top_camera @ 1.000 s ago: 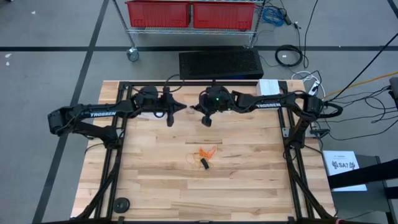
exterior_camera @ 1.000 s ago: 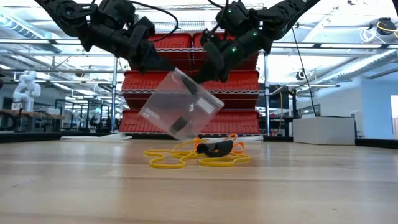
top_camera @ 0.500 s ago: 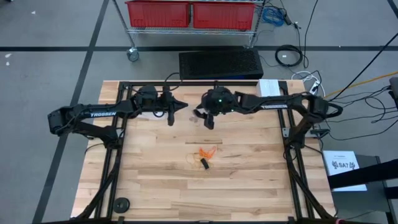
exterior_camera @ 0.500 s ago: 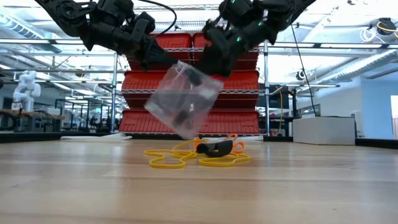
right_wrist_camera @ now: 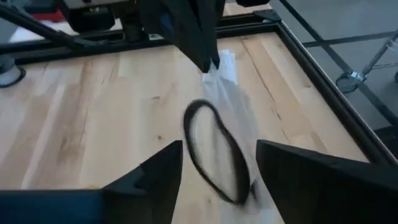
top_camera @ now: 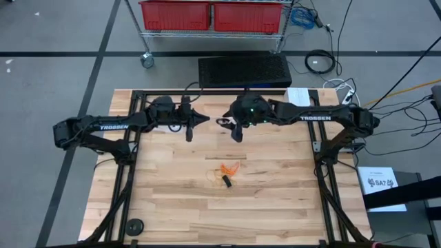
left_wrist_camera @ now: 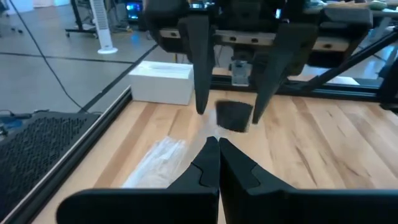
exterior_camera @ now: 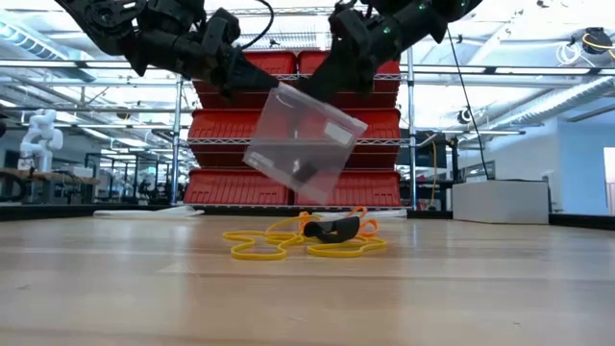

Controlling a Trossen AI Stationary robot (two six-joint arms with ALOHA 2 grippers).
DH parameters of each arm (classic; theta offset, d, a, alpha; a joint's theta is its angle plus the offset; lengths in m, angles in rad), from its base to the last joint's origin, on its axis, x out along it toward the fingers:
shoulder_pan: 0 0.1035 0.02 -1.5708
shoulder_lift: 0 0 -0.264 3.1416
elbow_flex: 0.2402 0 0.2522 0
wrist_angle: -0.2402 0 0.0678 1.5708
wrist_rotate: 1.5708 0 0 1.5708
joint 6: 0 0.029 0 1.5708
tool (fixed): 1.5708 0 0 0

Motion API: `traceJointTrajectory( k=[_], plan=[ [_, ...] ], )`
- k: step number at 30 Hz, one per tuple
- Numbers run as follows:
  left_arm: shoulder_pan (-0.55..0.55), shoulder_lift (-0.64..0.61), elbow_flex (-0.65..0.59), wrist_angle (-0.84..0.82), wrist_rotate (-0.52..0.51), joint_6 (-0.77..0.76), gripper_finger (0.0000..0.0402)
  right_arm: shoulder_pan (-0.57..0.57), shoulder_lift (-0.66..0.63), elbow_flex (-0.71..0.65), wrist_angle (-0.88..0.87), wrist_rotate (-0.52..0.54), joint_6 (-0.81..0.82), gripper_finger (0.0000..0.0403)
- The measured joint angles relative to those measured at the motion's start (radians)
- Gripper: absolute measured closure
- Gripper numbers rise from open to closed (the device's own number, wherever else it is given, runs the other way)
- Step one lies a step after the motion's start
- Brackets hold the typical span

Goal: Sort rubber bands
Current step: Put the black rubber band into the open transparent zip bag

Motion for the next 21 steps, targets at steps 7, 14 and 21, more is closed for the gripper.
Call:
traceJointTrajectory(
  k=[7, 14, 21],
  plan=[
    [-0.02, 0.0, 0.0, -0.001, 0.0, 0.0, 0.0402, 0.009, 0.001, 0.0, 0.001, 0.103, -0.07, 0.0358],
    [-0.019, 0.0, 0.0, -0.006, -0.001, 0.001, 0.0401, 0.012, 0.001, 0.0, -0.003, 0.106, -0.1, 0.0398],
    [-0.019, 0.0, 0.0, -0.013, -0.001, 0.001, 0.0402, 0.022, -0.02, 0.0, -0.007, 0.176, -0.172, 0.0401]
  ],
)
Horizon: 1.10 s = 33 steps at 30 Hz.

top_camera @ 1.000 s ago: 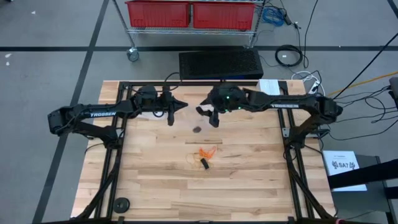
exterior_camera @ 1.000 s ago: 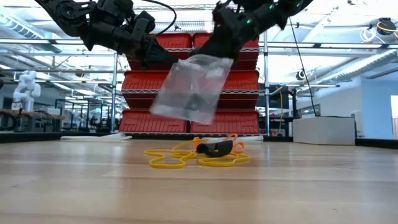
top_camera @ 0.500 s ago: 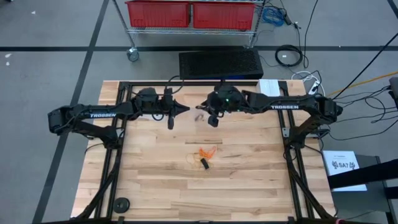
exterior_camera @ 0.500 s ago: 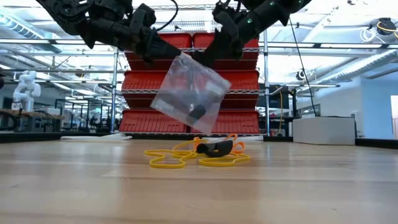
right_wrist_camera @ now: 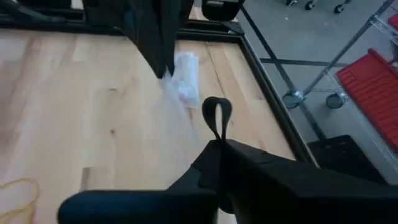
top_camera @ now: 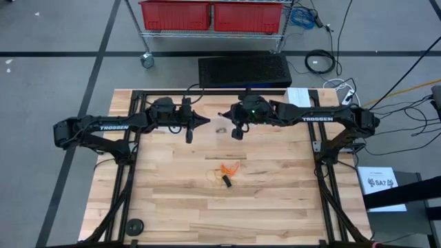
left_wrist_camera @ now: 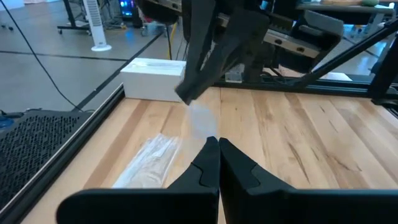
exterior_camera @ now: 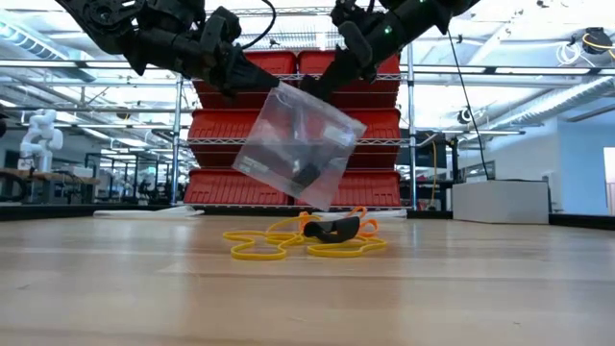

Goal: Sort rubber bands
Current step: Put the black rubber band into the open transparent zip bag

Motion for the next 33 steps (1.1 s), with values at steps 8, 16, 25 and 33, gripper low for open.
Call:
traceJointTrajectory(
  k=[8, 16, 25, 33],
  plan=[
    [0.001, 0.0, 0.0, 0.0, -0.001, 0.0, 0.0402, 0.023, 0.001, 0.0, -0.044, -0.023, -0.006, 0.0402],
    [0.001, 0.0, 0.0, -0.003, -0.001, 0.0, 0.0402, 0.066, 0.0, 0.0, -0.046, 0.019, 0.02, 0.0403],
    [0.001, 0.0, 0.0, -0.022, -0.012, 0.0, 0.0402, 0.081, -0.029, 0.0, -0.055, 0.079, 0.047, 0.0403],
    [0.001, 0.0, 0.0, -0.019, -0.012, 0.0, 0.0402, 0.067, -0.006, -0.002, -0.06, 0.029, 0.056, 0.0403]
  ],
)
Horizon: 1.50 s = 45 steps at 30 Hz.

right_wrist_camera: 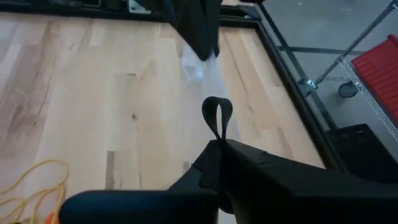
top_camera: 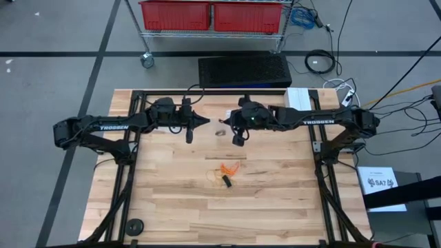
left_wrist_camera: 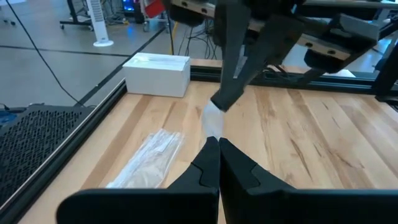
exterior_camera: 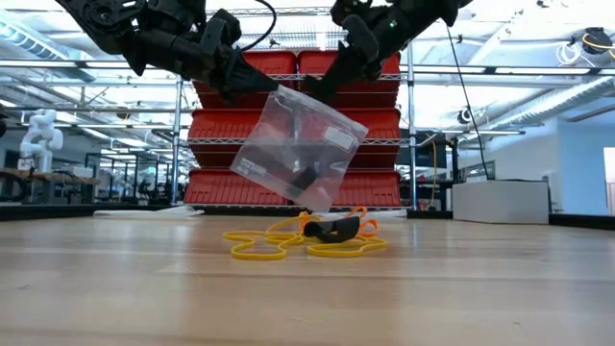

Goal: Sort rubber bands
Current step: Put the black rubber band into the open transparent zip bag

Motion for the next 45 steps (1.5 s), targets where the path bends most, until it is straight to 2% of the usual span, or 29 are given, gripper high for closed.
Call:
traceJointTrajectory(
  k=[7, 17, 22, 32, 45],
  plan=[
    [0.0, 0.0, 0.0, 0.006, 0.0, 0.0, 0.0402, -0.017, 0.002, 0.0, -0.002, -0.012, 0.008, 0.0403],
    [0.0, 0.0, 0.0, 0.005, 0.0, 0.0, 0.0402, -0.062, 0.002, 0.0, -0.004, -0.106, 0.026, 0.0403],
    [0.0, 0.0, 0.0, 0.007, 0.0, 0.0, 0.0401, -0.06, 0.002, 0.0, -0.011, -0.117, 0.035, 0.0403],
    [0.0, 0.0, 0.0, 0.01, 0.0, 0.0, 0.0402, -0.086, 0.064, 0.002, -0.012, -0.143, 0.044, 0.0403],
    [-0.001, 0.0, 0.0, 0.004, 0.001, 0.0, 0.0402, -0.131, 0.08, 0.008, 0.021, -0.273, 0.063, 0.0403]
  ],
)
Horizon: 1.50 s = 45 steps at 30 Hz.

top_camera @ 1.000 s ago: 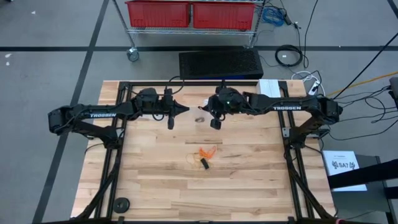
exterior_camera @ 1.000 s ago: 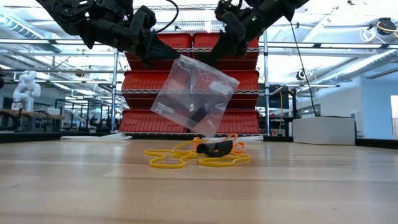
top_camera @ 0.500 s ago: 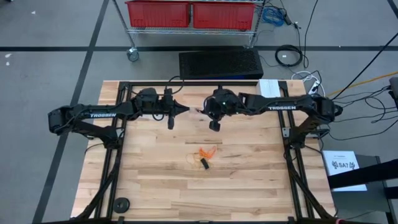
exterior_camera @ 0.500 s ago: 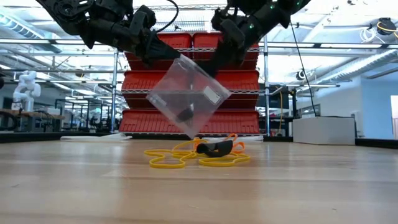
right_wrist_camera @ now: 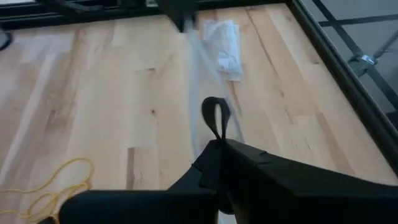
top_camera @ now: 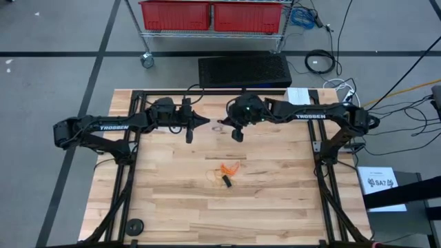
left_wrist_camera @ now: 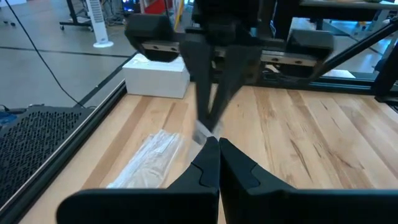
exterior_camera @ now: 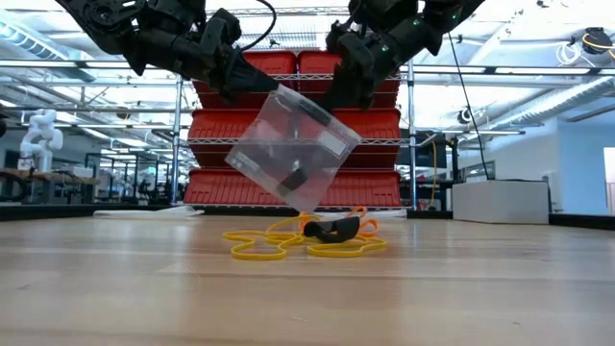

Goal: Sort rubber bands
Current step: Put the black rubber band into the open transparent zip bag

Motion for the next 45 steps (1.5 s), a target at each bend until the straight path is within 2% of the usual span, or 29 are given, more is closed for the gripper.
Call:
traceJointTrajectory(
  k=[5, 14, 19, 30, 38, 45],
  plan=[
    [0.0, 0.0, 0.0, 0.001, 0.0, 0.0, 0.0401, 0.0, 0.024, 0.0, 0.036, -0.005, 0.0, 0.0377],
    [0.0, 0.0, 0.0, 0.001, 0.0, 0.0, 0.0401, 0.005, 0.034, 0.0, 0.053, -0.014, 0.01, 0.0242],
    [0.0, 0.0, 0.0, 0.005, 0.0, 0.0, 0.0401, 0.005, 0.033, 0.043, -0.029, -0.022, 0.033, 0.0201],
    [0.0, 0.0, 0.0, 0.002, 0.0, 0.002, 0.0402, 0.0, 0.031, 0.245, -0.361, -0.015, 0.011, 0.0205],
    [0.0, 0.0, 0.0, 0.001, 0.0, 0.006, 0.0401, -0.001, 0.067, 0.261, -0.369, -0.01, 0.008, 0.0206],
    [0.0, 0.0, 0.0, 0.0, 0.016, 0.006, 0.0401, -0.002, 0.105, 0.26, -0.371, 0.092, -0.062, 0.0214]
  ],
)
